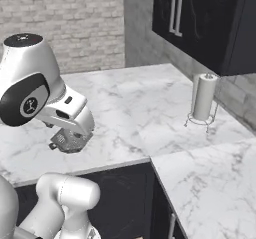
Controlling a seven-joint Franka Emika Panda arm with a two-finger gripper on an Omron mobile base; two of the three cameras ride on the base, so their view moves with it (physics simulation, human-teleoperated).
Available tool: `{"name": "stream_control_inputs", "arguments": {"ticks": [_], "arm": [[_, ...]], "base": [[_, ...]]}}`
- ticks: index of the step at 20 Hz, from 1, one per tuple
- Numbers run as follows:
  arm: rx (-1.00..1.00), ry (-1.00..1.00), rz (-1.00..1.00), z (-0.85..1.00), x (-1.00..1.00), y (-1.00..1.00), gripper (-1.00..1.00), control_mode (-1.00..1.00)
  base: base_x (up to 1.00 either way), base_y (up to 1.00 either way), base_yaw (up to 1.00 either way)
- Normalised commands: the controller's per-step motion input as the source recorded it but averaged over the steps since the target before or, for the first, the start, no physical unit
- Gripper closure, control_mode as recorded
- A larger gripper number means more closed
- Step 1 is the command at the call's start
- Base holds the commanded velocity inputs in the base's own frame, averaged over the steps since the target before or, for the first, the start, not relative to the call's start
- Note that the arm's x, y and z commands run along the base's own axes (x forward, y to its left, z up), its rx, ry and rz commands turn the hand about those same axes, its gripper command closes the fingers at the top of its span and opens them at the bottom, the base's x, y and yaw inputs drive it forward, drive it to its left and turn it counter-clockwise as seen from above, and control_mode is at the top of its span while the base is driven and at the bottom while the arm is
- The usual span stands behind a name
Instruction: Pick the colander and strainer and place them in the sink. Then turn on the water.
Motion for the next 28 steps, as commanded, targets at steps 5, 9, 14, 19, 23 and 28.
{"name": "stream_control_inputs", "arguments": {"ticks": [5,9,14,19,23,28], "arm": [[0.00,0.00,0.00,0.00,0.00,0.00,-1.00,1.00],[0.00,0.00,0.00,0.00,0.00,0.00,-1.00,1.00],[0.00,0.00,0.00,0.00,0.00,0.00,-1.00,1.00],[0.00,0.00,0.00,0.00,0.00,0.00,-1.00,1.00],[0.00,0.00,0.00,0.00,0.00,0.00,-1.00,1.00],[0.00,0.00,0.00,0.00,0.00,0.00,-1.00,1.00]], "base": [[0.15,0.47,0.34],[0.32,0.08,0.26],[0.25,0.00,0.17],[0.53,0.00,0.16],[0.92,-0.12,0.14],[0.97,-0.31,0.13]]}}
